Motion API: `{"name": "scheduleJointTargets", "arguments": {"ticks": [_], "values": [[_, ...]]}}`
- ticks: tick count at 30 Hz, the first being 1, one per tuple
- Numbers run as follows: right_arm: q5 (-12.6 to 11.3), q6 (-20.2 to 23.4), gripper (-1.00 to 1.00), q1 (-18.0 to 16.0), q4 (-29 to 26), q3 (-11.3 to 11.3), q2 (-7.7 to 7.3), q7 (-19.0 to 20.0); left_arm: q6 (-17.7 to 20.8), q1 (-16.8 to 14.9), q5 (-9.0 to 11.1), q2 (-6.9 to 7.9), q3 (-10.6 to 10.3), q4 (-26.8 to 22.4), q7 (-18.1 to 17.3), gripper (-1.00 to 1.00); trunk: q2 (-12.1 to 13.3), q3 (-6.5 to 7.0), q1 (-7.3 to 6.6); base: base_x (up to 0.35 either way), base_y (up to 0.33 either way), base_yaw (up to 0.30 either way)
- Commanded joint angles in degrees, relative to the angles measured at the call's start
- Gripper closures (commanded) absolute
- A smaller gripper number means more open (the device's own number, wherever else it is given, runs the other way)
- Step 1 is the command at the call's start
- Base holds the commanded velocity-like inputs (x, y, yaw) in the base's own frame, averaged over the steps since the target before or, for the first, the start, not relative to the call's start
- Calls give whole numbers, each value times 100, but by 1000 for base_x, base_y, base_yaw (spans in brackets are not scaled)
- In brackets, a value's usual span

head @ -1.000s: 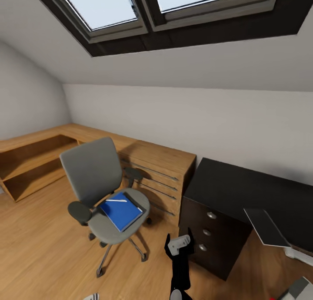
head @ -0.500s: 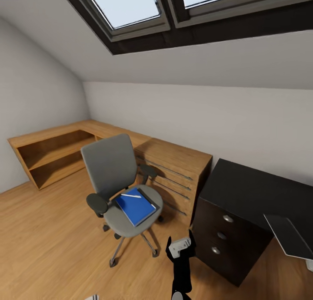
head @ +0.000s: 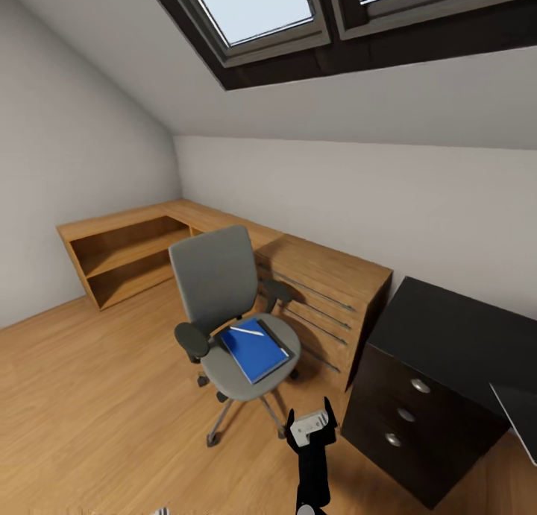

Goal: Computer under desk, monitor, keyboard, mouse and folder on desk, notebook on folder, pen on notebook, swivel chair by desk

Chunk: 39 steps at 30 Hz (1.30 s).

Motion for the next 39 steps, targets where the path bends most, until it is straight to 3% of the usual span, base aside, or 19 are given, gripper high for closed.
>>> {"name": "scheduleJointTargets", "arguments": {"ticks": [1,39], "values": [[-2,-23,-100,-6,13,18,0,-26,13,2,47,3,-13,-2,35,-100,-4,-10,0,0,0,221],[-2,-149,-100,-11,308,27,33,12,8,2,38,-4,-31,47,35,-100,-4,-231,0,0,0,217]]}}
